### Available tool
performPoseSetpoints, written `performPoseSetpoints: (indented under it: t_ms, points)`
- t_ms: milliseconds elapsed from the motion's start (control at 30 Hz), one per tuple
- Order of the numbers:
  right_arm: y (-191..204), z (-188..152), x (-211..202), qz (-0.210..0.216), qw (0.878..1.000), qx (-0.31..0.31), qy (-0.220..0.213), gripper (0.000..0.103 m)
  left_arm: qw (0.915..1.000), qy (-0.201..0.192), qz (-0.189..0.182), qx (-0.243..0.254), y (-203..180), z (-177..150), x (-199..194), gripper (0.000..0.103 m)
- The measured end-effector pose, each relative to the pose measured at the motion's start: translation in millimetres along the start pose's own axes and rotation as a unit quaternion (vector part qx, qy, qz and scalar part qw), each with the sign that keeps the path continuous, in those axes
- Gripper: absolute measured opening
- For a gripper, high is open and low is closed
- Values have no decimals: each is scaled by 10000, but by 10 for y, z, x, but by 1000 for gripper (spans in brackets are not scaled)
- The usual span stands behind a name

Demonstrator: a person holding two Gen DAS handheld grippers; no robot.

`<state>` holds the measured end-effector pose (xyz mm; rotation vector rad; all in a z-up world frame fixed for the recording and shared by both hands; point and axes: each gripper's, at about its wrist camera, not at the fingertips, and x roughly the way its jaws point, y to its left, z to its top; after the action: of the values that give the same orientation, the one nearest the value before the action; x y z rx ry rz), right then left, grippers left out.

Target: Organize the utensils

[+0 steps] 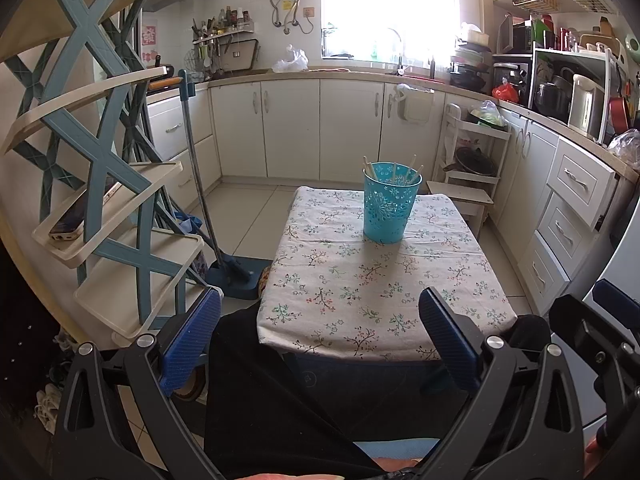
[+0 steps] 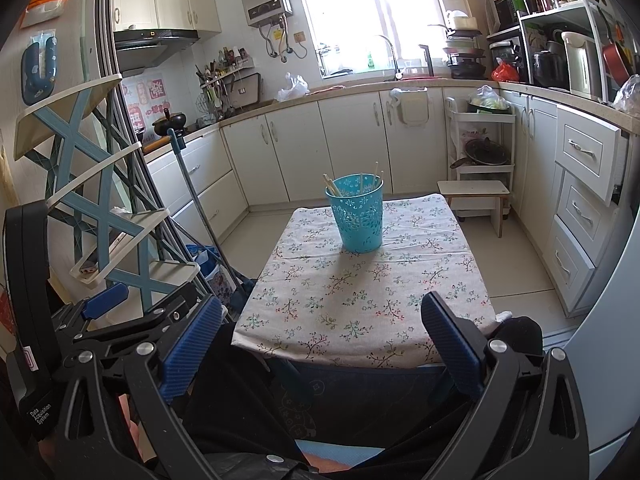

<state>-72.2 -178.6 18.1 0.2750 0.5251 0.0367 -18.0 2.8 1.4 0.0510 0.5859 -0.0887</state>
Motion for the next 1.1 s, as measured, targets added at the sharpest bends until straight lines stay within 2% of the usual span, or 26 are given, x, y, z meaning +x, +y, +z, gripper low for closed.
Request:
performPoseSetpoints:
  t_ms: [1100]
  points:
    - [-1,6,3,2,10000,1,15,96,10000,15,-8,0,13,11,11,95]
